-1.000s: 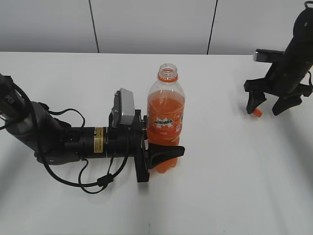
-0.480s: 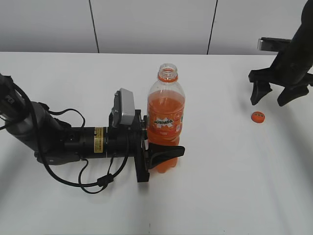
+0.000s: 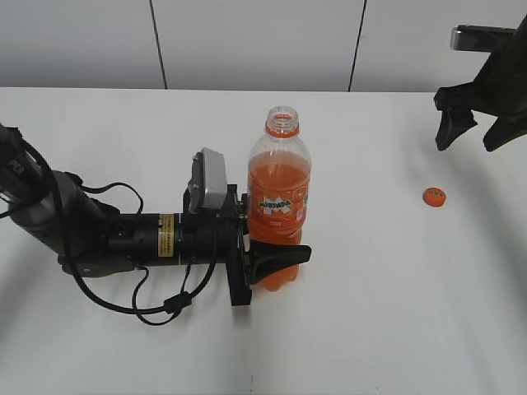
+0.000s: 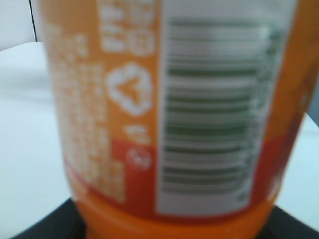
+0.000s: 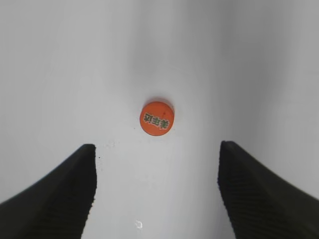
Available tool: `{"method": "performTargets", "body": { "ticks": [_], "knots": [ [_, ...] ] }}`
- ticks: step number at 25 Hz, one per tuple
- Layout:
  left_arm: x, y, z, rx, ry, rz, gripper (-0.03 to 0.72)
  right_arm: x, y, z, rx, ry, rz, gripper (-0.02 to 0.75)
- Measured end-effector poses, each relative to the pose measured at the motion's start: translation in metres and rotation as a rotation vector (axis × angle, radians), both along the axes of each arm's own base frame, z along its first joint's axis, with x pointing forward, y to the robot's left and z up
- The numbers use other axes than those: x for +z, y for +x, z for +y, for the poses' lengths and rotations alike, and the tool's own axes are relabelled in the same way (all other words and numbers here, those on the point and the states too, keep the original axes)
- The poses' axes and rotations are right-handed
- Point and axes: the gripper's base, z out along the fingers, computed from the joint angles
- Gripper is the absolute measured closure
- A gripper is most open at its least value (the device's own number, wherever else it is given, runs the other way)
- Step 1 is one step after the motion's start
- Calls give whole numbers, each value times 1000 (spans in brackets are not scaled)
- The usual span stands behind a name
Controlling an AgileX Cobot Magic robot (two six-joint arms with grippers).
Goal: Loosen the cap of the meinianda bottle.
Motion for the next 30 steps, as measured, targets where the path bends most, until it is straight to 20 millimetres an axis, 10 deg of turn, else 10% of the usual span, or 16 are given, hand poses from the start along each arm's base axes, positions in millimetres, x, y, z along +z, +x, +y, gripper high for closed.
{"method": "performTargets", "body": {
  "ticks": [18, 30],
  "knots": [
    [-4, 2, 1, 50, 42, 129, 114, 11, -6, -1, 10, -9, 7, 171],
    [61, 8, -1, 72, -48, 108, 99, 11, -6, -1, 17, -11, 8, 171]
  ]
}}
